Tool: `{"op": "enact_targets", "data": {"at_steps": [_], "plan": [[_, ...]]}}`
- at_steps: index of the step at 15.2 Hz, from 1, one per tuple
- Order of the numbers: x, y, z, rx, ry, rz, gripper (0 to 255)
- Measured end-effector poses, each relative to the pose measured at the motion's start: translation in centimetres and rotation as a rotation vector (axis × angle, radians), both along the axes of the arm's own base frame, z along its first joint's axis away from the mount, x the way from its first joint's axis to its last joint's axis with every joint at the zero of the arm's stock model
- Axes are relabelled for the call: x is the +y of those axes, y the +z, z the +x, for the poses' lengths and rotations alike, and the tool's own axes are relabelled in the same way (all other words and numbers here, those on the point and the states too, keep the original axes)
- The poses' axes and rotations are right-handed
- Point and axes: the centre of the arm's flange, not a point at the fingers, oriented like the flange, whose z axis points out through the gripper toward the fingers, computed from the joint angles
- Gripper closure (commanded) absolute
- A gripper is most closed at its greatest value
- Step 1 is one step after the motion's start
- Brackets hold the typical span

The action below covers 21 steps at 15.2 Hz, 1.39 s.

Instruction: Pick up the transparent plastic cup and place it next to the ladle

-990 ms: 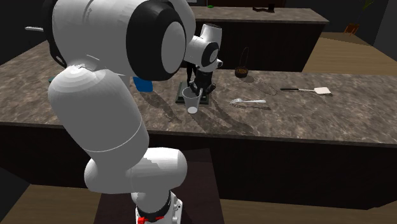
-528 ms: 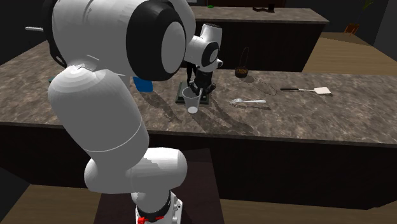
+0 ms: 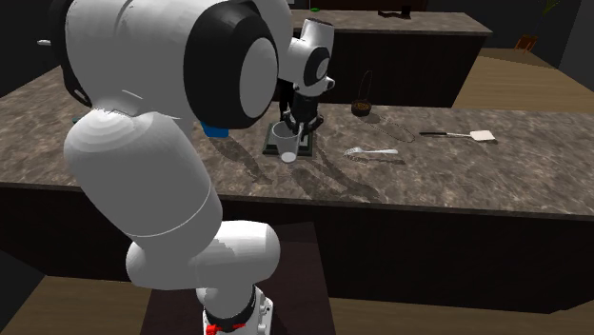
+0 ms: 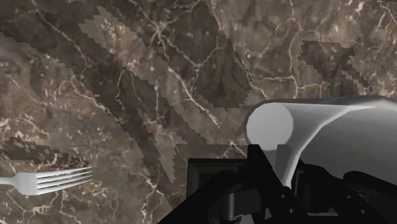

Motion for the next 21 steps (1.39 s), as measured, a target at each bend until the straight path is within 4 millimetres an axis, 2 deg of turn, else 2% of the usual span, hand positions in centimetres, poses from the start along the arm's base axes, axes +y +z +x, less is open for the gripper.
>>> {"op": "enact_targets", "data": {"at_steps": [21], "plan": [[0.2, 11.1, -0.1, 0.0, 0.0, 0.0, 255]]}}
